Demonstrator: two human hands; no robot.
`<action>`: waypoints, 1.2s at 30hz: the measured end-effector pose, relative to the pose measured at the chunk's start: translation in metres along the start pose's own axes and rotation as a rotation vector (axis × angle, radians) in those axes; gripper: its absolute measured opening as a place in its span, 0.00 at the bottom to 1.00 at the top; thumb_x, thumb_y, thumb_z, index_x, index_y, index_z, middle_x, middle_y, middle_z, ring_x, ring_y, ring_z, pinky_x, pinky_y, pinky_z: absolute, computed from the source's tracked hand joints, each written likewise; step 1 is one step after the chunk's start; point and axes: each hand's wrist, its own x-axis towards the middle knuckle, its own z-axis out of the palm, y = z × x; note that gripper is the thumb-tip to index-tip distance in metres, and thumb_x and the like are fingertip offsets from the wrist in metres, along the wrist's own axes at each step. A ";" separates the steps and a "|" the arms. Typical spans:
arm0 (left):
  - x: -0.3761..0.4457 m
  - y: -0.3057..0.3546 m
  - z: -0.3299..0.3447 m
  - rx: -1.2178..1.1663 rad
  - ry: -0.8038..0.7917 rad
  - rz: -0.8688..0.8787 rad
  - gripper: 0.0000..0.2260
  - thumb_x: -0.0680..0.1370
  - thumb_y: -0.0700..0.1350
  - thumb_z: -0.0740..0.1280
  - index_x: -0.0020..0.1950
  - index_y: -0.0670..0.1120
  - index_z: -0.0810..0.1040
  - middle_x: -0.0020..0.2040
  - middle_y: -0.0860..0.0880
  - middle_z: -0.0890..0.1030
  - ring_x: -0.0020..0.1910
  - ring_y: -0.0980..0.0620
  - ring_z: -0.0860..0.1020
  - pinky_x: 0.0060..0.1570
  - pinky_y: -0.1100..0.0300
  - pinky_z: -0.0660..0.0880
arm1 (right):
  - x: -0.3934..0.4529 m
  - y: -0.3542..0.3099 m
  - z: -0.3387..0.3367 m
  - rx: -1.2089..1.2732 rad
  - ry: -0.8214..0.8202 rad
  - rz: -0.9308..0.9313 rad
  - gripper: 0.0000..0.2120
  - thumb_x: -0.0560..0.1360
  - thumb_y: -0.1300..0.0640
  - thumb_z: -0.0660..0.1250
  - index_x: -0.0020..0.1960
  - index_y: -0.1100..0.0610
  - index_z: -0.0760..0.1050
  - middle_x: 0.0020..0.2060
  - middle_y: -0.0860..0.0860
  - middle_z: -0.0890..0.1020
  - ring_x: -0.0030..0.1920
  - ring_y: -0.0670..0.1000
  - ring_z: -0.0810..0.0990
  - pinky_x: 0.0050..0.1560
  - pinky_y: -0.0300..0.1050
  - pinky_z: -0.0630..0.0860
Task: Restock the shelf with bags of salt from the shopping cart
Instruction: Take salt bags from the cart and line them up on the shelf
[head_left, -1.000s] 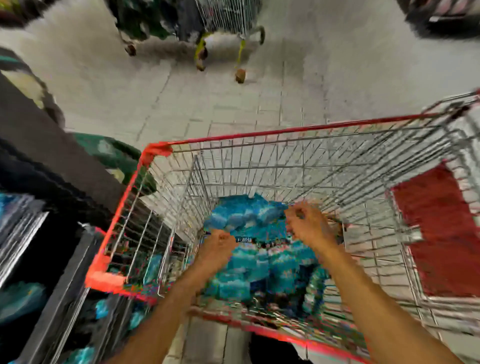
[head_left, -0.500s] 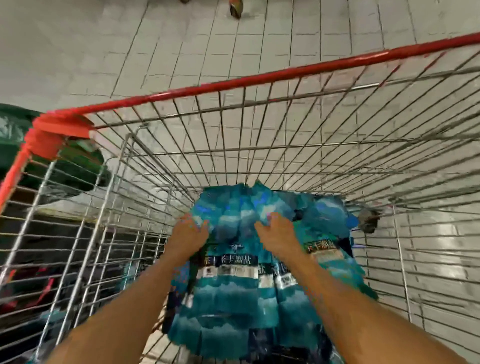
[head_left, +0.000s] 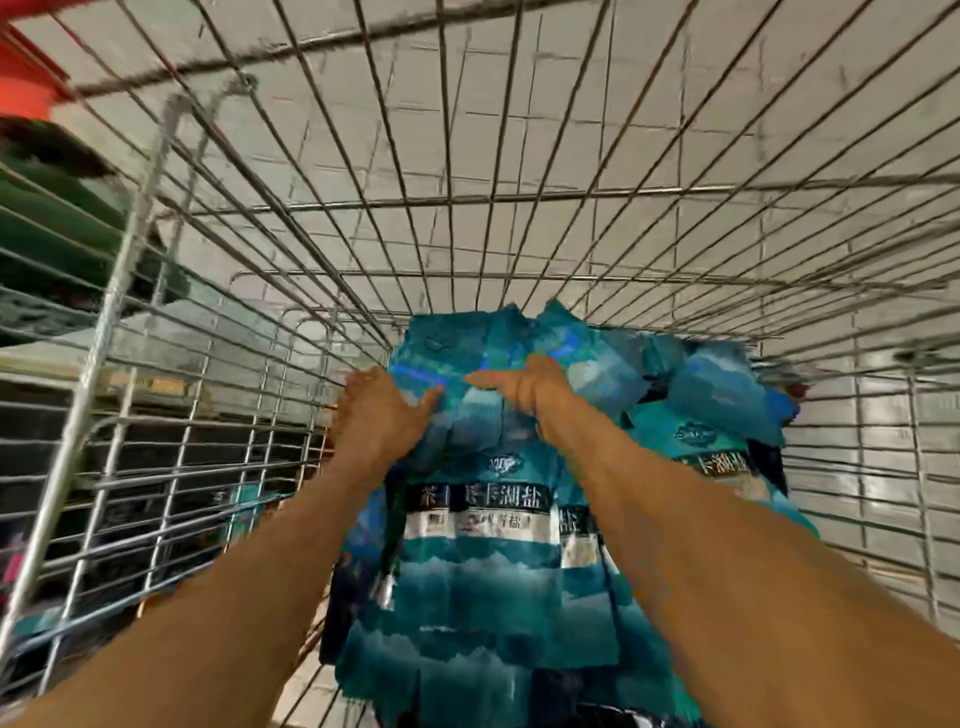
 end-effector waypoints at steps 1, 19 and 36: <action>0.000 -0.001 0.001 0.008 0.011 0.004 0.35 0.71 0.68 0.67 0.62 0.39 0.74 0.62 0.34 0.74 0.62 0.34 0.73 0.59 0.46 0.73 | -0.005 -0.003 0.001 -0.005 0.005 0.001 0.30 0.70 0.60 0.77 0.68 0.64 0.71 0.64 0.62 0.78 0.63 0.61 0.79 0.63 0.57 0.76; -0.167 0.045 -0.077 -0.745 -0.753 0.074 0.16 0.72 0.44 0.76 0.58 0.41 0.82 0.53 0.48 0.85 0.54 0.51 0.82 0.55 0.61 0.78 | -0.238 0.004 -0.103 0.024 0.072 -0.028 0.15 0.66 0.63 0.79 0.47 0.51 0.79 0.40 0.46 0.87 0.34 0.40 0.84 0.32 0.34 0.78; -0.410 -0.069 -0.329 -1.135 -0.160 0.225 0.09 0.70 0.35 0.76 0.42 0.49 0.82 0.34 0.59 0.84 0.32 0.65 0.81 0.32 0.73 0.73 | -0.516 -0.072 0.009 0.021 -0.242 -0.414 0.29 0.50 0.59 0.81 0.51 0.59 0.82 0.46 0.59 0.87 0.44 0.59 0.86 0.47 0.54 0.82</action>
